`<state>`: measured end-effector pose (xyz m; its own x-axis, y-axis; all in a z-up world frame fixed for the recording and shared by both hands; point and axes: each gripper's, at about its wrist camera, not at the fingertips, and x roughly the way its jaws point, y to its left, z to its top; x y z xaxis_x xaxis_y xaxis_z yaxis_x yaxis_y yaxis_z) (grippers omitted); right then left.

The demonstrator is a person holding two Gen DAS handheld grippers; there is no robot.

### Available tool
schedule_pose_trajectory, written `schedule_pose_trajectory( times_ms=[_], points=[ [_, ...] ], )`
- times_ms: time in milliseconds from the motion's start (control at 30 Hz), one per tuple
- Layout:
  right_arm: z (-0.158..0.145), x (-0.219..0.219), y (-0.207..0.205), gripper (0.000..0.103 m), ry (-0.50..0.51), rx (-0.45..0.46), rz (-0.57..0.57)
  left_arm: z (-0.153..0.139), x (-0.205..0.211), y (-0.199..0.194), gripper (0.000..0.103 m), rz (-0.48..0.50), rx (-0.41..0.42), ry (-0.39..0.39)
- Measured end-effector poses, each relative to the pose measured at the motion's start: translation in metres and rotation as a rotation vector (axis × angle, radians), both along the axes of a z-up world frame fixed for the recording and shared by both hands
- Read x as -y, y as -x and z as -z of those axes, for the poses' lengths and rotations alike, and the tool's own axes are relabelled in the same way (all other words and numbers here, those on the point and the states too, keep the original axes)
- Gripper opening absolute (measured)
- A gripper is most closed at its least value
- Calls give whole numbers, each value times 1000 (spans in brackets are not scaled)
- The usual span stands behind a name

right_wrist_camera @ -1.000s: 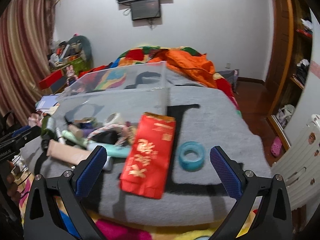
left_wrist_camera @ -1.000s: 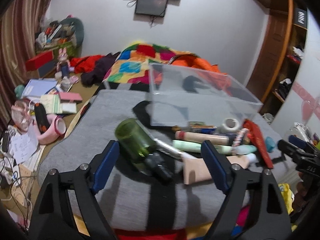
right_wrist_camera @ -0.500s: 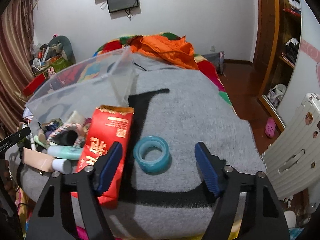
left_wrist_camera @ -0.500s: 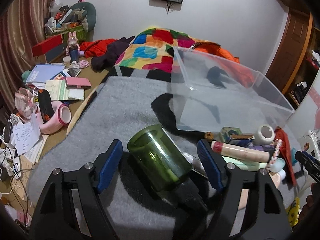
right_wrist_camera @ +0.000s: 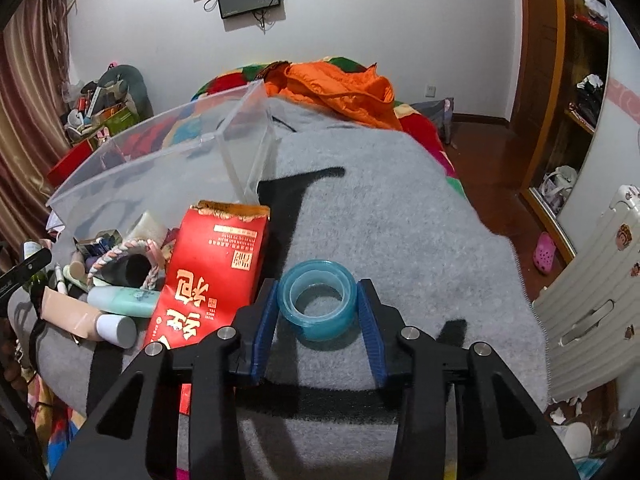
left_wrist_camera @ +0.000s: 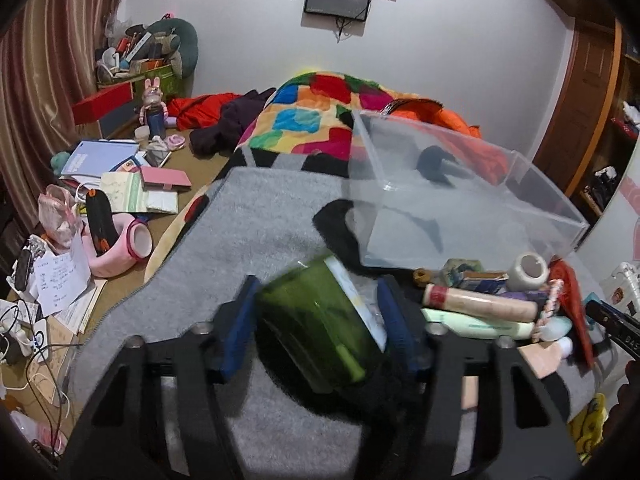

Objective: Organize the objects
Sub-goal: 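Grasp the green glass bottle with left tool while right tool grasps blue tape roll, then lower green bottle into clear box with left tool while right tool drops tape roll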

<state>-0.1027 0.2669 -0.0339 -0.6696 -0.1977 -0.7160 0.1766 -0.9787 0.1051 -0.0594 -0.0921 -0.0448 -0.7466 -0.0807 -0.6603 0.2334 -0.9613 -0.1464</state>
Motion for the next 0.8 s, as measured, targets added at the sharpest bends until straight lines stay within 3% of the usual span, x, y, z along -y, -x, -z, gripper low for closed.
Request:
schedule_pose_trajectory(
  times_ms=[200, 800],
  points=[
    [-23, 1, -5, 36, 10, -56, -15, -23, -9, -6, 43, 39, -45, 22],
    [-76, 37, -2, 36, 41, -185, -144, -78, -37, -10, 41, 129, -170, 49]
  ],
)
